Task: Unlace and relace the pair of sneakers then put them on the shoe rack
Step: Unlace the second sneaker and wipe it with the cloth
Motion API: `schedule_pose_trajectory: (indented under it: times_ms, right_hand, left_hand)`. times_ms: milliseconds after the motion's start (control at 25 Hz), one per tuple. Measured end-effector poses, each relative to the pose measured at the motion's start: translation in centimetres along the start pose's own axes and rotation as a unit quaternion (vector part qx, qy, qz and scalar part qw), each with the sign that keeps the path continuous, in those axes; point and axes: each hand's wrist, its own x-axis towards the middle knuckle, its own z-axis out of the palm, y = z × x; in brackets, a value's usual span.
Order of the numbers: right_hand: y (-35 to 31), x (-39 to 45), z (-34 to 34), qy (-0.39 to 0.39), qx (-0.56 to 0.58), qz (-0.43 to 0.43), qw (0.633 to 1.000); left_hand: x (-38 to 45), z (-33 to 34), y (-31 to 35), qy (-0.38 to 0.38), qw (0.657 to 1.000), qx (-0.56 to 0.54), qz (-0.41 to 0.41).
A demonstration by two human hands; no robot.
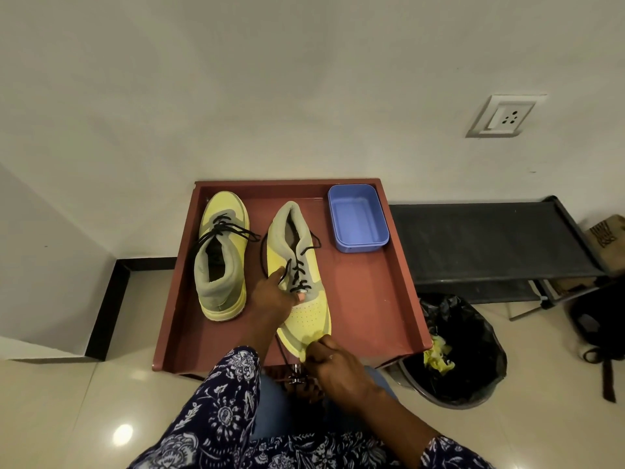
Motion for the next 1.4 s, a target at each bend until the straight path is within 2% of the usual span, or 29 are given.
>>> schedule_pose_trajectory:
  times_ms: [80,120,200,280,360,440,680,840,1000,1400]
  right_hand:
    - [0.6,-0.4,1.1,0.004,0.115,0.076,0.99]
    - [1.0,-0.4,1.6,0.036,0.174,0.11,0.978]
    - [0.9,-0.3,1.4,0.099,0.275,0.2,0.935]
    - [0.7,0.2,1.0,0.158,0.348,0.324,0.865]
    - [0.7,0.9,0.6,0.166,0.373,0.393,0.824]
    - [1.3,2.1,0.0,0.163,0.39,0.424,0.801]
    - [3.5,6.2,-1.0,0.141,0.405,0.475,0.769]
    - [2.1,5.3,-0.9,0.137,0.374,0.457,0.796]
    - [-0.2,2.9,-0.3,0.142,0.36,0.463,0.797]
    - [2.1,4.6,0.3,0.157,0.434,0.485,0.743]
  left_hand:
    - [0.0,0.0,0.0,-0.001,1.0,0.001,-0.001]
    - [-0.1,0.0,0.1,-0.001,1.0,-0.002,-0.003]
    - [-0.1,0.0,0.1,-0.001,1.0,-0.008,-0.006]
    - [-0.2,0.0,0.1,-0.001,1.0,-0.007,-0.004]
    - [-0.3,0.0,0.2,0.0,1.0,-0.006,-0.005]
    - [-0.3,0.0,0.2,0.002,1.0,-0.001,-0.003]
    - [-0.2,0.1,0.2,0.006,1.0,0.006,-0.008]
    - [-0.4,0.2,0.5,0.01,1.0,-0.005,-0.011]
    - [-0.7,0.1,0.7,0.013,1.0,-0.001,-0.013]
    - [-1.0,0.1,0.7,0.004,1.0,-0.018,-0.02]
